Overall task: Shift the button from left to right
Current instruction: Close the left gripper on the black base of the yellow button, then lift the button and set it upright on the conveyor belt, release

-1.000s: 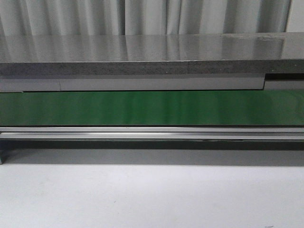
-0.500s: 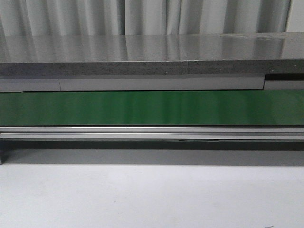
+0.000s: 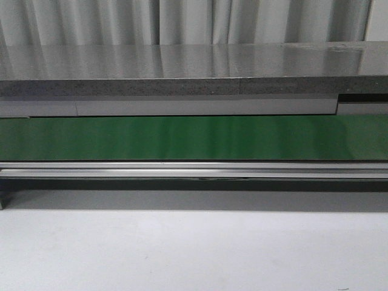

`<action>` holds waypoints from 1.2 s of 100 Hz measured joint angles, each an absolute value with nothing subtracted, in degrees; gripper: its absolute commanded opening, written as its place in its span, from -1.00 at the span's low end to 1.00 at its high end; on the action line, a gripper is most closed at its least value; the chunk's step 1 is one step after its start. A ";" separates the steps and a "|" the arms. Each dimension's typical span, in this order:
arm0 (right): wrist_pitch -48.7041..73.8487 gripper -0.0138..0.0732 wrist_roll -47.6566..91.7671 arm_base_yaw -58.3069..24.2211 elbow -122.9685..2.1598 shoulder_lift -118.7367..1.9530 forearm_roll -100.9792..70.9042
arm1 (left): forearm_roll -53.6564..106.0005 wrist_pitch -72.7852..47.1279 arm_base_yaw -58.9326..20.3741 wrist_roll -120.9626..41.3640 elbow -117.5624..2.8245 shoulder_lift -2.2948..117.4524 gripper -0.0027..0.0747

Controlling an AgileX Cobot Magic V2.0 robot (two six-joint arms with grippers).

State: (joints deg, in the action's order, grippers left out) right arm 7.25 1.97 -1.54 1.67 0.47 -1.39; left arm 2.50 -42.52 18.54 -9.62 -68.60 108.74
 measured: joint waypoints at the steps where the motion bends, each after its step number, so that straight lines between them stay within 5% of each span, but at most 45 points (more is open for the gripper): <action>1: 7.25 -0.96 1.97 -1.54 1.67 0.47 -1.39 | 2.50 -42.45 18.54 -9.62 -68.60 108.86 0.59; 20: 7.25 -0.96 1.97 -1.54 1.67 0.47 -1.39 | 2.50 -41.84 18.68 -9.62 -68.92 110.52 0.46; 48: 7.25 -0.96 1.97 -1.54 1.67 0.47 -1.39 | 2.98 -42.05 18.68 -9.66 -69.00 110.62 -0.63; 59: 7.25 -0.96 1.97 -1.54 1.67 0.47 -1.39 | 2.98 -43.65 18.68 -9.75 -70.01 110.75 -0.92; 120: 7.25 -0.96 1.97 -1.54 1.67 0.47 -1.39 | 5.31 -55.00 13.87 -9.75 -80.43 103.11 -0.92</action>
State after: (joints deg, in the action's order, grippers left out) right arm 7.25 1.97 -1.54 1.67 0.47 -1.39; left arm 5.31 -55.00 13.87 -9.75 -80.43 103.11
